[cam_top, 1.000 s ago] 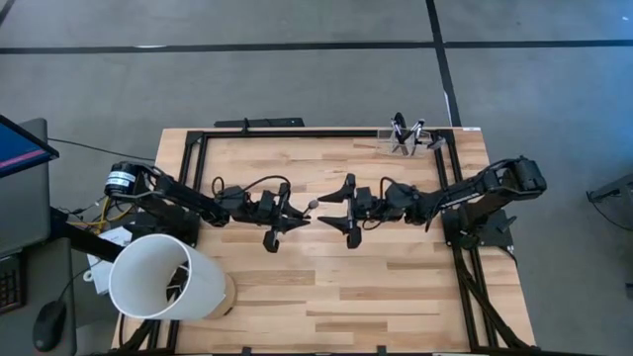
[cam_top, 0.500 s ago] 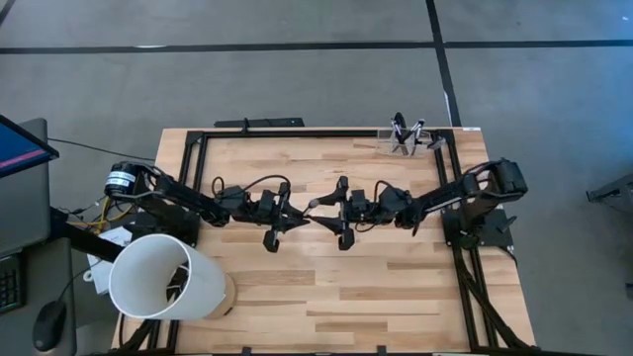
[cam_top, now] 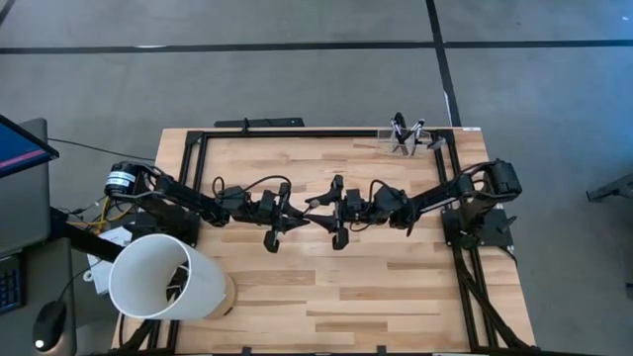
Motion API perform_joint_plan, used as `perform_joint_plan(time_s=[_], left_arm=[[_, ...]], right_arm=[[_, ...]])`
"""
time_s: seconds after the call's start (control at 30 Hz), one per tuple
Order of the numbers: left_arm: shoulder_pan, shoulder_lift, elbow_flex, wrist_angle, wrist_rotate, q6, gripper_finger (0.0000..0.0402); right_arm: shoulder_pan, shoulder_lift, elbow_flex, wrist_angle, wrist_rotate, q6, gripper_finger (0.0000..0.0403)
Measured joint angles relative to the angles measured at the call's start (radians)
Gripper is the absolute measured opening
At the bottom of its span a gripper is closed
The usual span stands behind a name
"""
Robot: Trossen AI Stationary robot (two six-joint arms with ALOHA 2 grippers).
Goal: Put items in baskets/containers
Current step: Put the powder brush into the right section of the transparent organizer
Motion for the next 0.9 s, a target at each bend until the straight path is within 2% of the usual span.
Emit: perform_joint_plan(time_s=[0.13, 0.27, 0.63, 0.8, 0.9], left_arm=[[0.000, 0.000, 0.000, 0.000, 0.000, 0.000, 0.0055], [0.000, 0.000, 0.000, -0.003, 0.000, 0.000, 0.0040], [0.000, 0.000, 0.000, -0.008, 0.002, 0.000, 0.0047], [0.000, 0.000, 0.000, -0.012, 0.003, 0.001, 0.0040], [0.000, 0.000, 0.000, -0.017, 0.000, 0.001, 0.0046]], right_arm=[[0.000, 0.003, 0.000, -0.005, 0.000, -0.006, 0.0151], [0.003, 0.003, 0.000, -0.004, -0.001, -0.041, 0.0122], [0.008, 0.003, 0.000, -0.002, -0.003, -0.077, 0.0031], [0.008, 0.003, 0.000, -0.004, -0.003, -0.078, 0.0031], [0.008, 0.003, -0.001, -0.005, -0.003, -0.079, 0.0048]])
